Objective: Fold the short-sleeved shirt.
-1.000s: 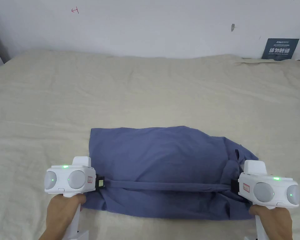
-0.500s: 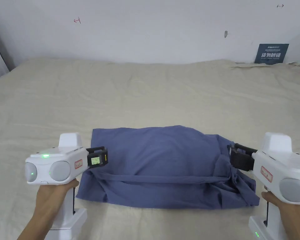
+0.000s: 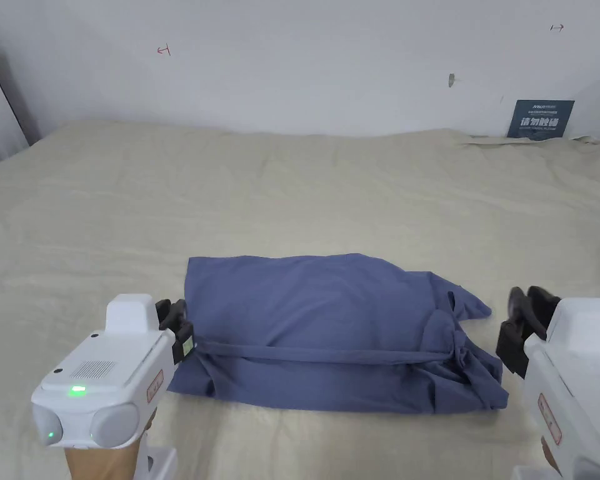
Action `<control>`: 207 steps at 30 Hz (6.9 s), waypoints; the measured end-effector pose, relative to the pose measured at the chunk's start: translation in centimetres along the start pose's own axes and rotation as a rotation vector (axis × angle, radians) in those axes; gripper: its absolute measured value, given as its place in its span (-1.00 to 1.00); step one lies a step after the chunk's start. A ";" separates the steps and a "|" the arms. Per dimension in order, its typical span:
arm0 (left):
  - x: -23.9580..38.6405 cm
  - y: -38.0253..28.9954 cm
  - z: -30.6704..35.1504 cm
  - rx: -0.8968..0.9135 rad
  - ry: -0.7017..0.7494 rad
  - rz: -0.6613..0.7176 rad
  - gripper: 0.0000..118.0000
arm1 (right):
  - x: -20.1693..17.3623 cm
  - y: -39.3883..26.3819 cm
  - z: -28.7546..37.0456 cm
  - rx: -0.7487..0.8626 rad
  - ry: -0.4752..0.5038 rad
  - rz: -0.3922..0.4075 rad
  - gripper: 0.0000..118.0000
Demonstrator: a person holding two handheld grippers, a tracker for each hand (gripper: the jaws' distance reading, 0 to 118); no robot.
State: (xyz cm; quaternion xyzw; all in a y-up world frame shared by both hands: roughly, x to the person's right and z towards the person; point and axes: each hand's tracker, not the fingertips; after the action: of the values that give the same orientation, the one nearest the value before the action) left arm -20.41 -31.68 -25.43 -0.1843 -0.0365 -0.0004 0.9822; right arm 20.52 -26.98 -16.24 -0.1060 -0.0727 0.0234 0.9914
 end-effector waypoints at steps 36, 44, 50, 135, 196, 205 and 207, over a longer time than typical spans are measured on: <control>-5.8 -5.1 -14.2 -0.707 -0.007 0.058 0.36 | 0.5 -3.0 -2.6 -0.138 0.015 -0.046 -0.99; -4.8 -5.6 -14.4 -0.748 -0.037 0.027 -0.32 | 1.2 -3.8 -3.3 -0.197 0.016 -0.073 -0.99; -5.1 -4.4 -13.2 -0.692 -0.065 -0.017 -0.93 | 3.0 -6.1 -6.6 -0.368 0.027 -0.154 -0.99; -2.8 4.2 0.7 -0.017 -0.001 0.060 0.93 | 3.4 1.0 -0.2 -0.132 -0.012 -0.126 0.51; -5.9 4.1 -25.7 -0.511 -0.110 -0.028 -1.00 | 5.2 -1.2 -22.4 -0.390 0.026 -0.138 -0.99; -5.5 6.1 -22.1 -0.463 -0.142 -0.054 -1.00 | 6.7 -5.4 -33.1 -0.652 0.029 -0.177 0.48; -5.6 6.3 -21.8 -0.455 -0.145 -0.048 -1.00 | 6.0 -6.0 -33.8 -0.701 0.009 -0.155 0.57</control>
State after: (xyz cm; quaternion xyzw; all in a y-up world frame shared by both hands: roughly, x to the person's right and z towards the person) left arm -24.32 -33.79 -48.41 -0.3995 -0.1104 -0.0189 0.9099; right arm 31.69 -39.50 -46.83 -0.4340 -0.0796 -0.0789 0.8939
